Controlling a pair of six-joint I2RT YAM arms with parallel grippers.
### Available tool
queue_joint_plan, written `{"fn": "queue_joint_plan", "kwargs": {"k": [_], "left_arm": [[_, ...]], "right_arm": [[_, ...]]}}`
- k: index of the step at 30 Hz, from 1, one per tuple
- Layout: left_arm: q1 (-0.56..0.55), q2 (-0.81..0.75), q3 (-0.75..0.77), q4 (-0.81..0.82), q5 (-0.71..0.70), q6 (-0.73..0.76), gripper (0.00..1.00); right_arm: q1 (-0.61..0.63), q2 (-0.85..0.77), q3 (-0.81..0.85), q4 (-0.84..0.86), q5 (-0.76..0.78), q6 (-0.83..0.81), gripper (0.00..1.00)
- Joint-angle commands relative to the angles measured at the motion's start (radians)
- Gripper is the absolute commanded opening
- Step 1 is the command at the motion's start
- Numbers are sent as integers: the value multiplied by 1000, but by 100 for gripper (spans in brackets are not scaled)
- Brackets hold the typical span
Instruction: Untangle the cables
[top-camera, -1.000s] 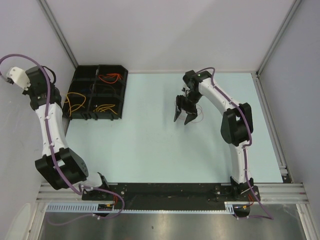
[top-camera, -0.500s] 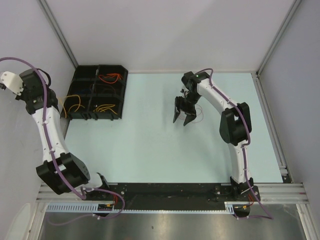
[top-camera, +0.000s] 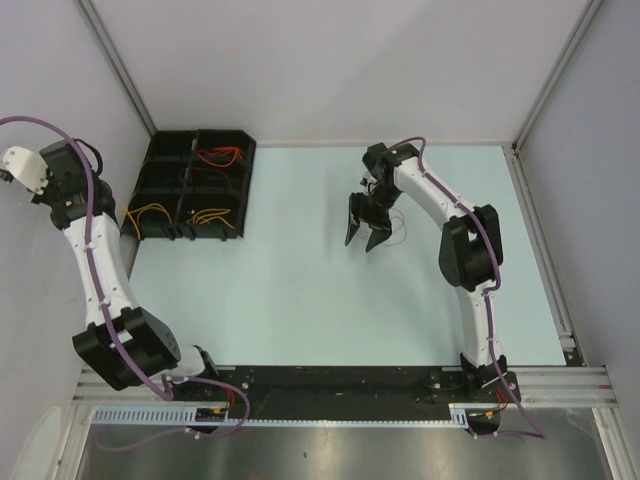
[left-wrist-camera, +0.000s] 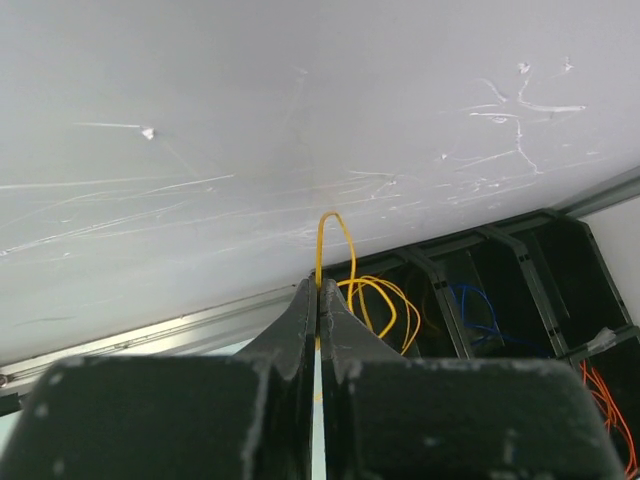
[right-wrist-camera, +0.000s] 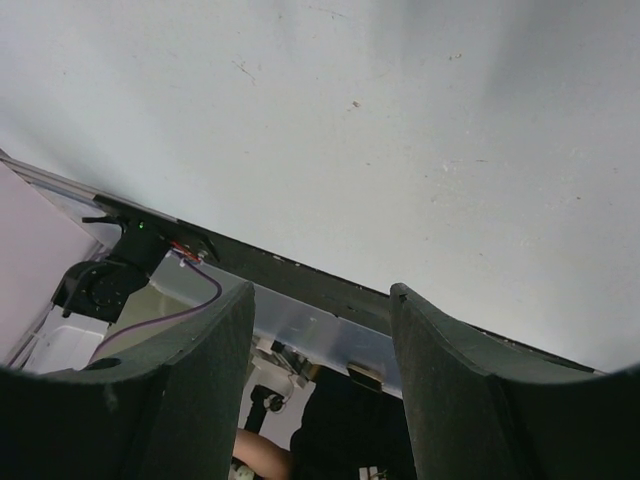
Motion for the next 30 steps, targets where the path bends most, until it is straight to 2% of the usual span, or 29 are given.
{"fn": "queue_joint_plan", "kwargs": {"k": [1,3,6,15,22,30], "left_arm": [[11,-20,31,13,48,2,0],[11,-12,16,39,125,-7,0],[8,19,19,59,168,-28,0],[-21,143,131,86,131,-93,0],[-41,143,-5,236,81,-186,0],[-55,212,-82,288,91,-268,0]], "right_arm": [[18,5,0,14,-38,2,61],[23,9,0,14,-39,2,61],[29,8,0,17,-35,0,61],[15,-27,-23,2,10,-6,61],[-3,-41,-32,-1,31,5,61],[-13,-14,-4,-14,31,11,61]]}}
